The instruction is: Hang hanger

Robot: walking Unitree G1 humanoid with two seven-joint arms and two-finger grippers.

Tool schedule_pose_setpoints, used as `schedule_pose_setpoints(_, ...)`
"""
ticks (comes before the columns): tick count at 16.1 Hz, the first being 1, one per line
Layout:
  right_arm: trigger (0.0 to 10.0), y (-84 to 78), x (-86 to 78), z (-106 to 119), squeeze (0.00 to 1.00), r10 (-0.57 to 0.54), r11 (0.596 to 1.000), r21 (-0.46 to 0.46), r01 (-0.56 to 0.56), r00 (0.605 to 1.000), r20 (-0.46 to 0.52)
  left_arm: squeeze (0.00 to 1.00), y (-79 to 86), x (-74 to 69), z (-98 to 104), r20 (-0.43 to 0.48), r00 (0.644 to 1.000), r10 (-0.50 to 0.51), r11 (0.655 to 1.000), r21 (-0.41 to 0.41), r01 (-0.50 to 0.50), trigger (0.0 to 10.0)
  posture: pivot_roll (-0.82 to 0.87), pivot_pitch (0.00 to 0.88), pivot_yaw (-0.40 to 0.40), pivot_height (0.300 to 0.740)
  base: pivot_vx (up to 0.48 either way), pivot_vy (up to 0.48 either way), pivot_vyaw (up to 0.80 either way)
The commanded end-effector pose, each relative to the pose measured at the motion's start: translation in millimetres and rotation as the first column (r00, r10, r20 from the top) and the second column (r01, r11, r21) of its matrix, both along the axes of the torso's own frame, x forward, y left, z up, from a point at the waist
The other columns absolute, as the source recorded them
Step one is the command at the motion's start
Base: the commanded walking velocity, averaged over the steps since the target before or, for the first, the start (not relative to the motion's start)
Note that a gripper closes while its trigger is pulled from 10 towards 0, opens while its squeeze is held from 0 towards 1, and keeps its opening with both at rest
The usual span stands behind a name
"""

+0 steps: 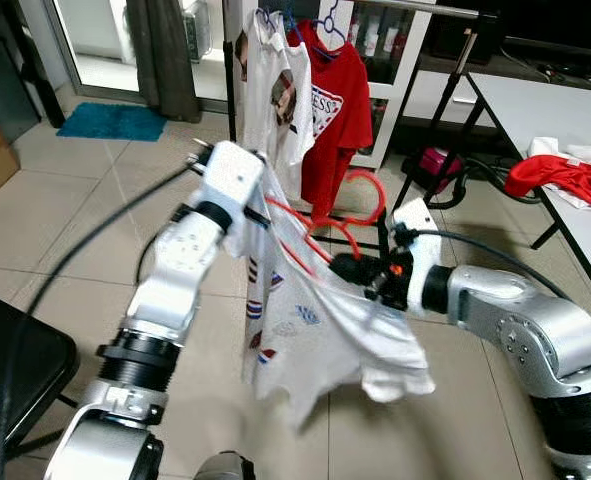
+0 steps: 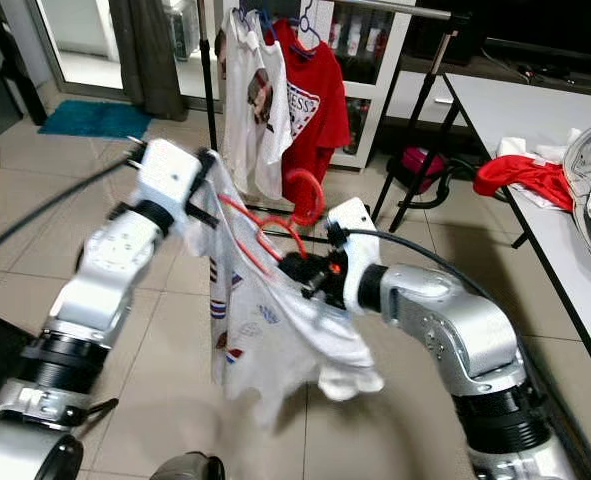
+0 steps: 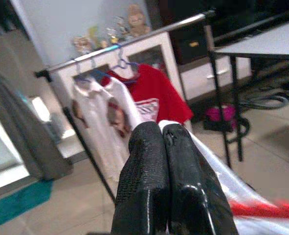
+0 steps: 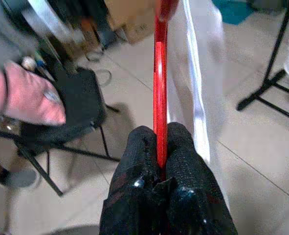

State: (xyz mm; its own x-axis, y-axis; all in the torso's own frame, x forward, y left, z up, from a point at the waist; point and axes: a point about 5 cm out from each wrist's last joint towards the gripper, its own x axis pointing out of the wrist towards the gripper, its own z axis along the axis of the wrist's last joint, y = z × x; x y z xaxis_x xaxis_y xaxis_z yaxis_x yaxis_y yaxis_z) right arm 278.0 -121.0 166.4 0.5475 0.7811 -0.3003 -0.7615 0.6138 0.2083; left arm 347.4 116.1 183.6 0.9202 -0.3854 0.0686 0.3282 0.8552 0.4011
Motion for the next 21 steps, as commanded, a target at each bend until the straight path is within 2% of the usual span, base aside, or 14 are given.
schedule_pose_setpoints(1,10.0,-0.9,1.1,13.3,0.00,0.001,0.999,0.039,-0.003,0.999,0.039,0.00,-6.7,-1.0,-6.7,-0.034,0.999,-0.026,1.000,0.017,0.027,0.0,-0.04,0.000,-0.054,0.740,0.000,0.000,0.00)
schedule_pose_setpoints(5,10.0,-1.7,4.3,20.1,0.00,-0.025,0.997,0.078,0.021,0.998,0.053,0.00,-10.2,-2.6,-12.8,-0.063,0.997,-0.047,0.998,0.031,0.049,0.0,-0.04,0.000,-0.054,0.740,0.000,0.000,0.00)
schedule_pose_setpoints(7,10.0,-1.2,1.2,5.9,0.00,-0.005,1.000,-0.021,0.005,1.000,0.023,0.00,-7.3,0.7,-0.8,-0.015,1.000,-0.021,1.000,0.010,0.021,0.0,-0.05,0.000,-0.054,0.740,0.000,0.000,0.00)
schedule_pose_setpoints(9,10.0,-1.3,-0.3,0.6,0.00,-0.004,0.999,-0.037,0.004,1.000,0.003,0.00,-4.7,2.3,4.9,0.004,1.000,-0.011,1.000,0.010,0.011,0.0,-0.05,0.000,-0.054,0.740,0.000,0.000,0.00)
schedule_pose_setpoints(13,10.0,-10.8,7.4,-5.5,0.00,-0.088,0.994,-0.072,0.086,0.996,-0.022,0.00,-2.8,1.2,12.9,0.035,0.999,-0.015,0.999,0.032,0.014,0.0,-0.05,0.000,-0.054,0.740,0.000,0.000,0.00)
schedule_pose_setpoints(17,10.0,-12.6,5.1,-12.0,0.00,-0.077,0.990,-0.120,0.073,0.997,-0.028,0.00,-2.2,2.6,19.6,0.061,0.998,-0.010,0.999,0.039,0.007,0.0,-0.05,0.000,-0.058,0.740,0.000,0.000,0.00)
schedule_pose_setpoints(19,10.0,-14.0,7.8,-10.9,0.00,-0.105,0.988,-0.115,0.102,0.994,-0.022,0.00,-3.2,1.4,19.3,0.059,0.998,-0.024,0.998,0.060,0.020,0.0,-0.05,0.000,-0.057,0.740,0.000,0.000,0.00)
schedule_pose_setpoints(21,10.0,-13.2,15.1,2.1,0.00,-0.141,0.989,-0.042,0.142,0.990,0.024,0.00,-10.7,-3.7,9.1,0.013,0.997,-0.071,0.994,0.086,0.069,0.0,-0.05,0.000,-0.060,0.740,0.000,0.000,0.00)
